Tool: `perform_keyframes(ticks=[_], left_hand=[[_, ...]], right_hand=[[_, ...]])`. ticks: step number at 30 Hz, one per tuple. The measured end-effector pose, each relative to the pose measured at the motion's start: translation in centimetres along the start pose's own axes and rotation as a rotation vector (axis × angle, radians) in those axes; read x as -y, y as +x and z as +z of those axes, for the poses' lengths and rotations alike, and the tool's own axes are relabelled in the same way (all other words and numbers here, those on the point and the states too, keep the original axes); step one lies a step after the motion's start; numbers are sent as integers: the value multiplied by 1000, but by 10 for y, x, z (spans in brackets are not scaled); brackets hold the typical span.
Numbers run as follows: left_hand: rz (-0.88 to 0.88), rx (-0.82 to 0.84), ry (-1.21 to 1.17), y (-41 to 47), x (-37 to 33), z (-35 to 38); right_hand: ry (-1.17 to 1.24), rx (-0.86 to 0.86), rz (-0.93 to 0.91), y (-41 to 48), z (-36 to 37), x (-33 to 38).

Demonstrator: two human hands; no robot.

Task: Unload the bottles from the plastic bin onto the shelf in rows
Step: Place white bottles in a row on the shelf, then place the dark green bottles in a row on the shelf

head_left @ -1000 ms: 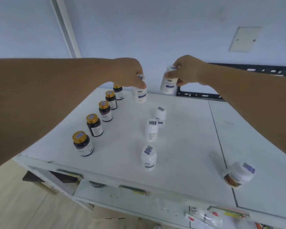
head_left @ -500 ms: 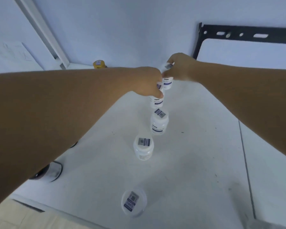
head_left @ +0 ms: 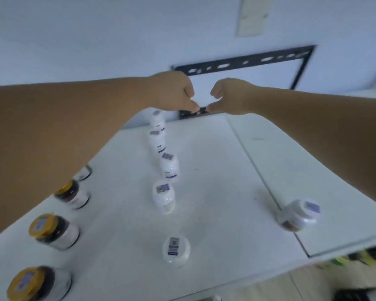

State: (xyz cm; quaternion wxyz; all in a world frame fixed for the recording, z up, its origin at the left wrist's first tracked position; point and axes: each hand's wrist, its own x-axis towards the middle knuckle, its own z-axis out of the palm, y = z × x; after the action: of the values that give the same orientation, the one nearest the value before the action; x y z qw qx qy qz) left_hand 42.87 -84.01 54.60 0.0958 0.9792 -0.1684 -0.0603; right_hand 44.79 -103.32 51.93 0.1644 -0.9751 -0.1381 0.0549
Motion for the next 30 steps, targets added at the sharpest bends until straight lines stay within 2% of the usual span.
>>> perform_keyframes(ticks=[7, 13, 19, 22, 30], left_hand=[[446, 0, 20, -1, -183, 8], [698, 80, 38, -17, -347, 32], [883, 134, 58, -32, -516, 77], [972, 189, 101, -35, -587, 116], [1043, 441, 74, -33, -703, 232]], right_hand=[[-62, -221, 341, -174, -82, -102], [-77, -251, 631, -335, -112, -192], [-62, -322, 805, -481, -118, -292], [-31, -296, 899, -541, -107, -343], [154, -362, 1069, -655, -56, -441]])
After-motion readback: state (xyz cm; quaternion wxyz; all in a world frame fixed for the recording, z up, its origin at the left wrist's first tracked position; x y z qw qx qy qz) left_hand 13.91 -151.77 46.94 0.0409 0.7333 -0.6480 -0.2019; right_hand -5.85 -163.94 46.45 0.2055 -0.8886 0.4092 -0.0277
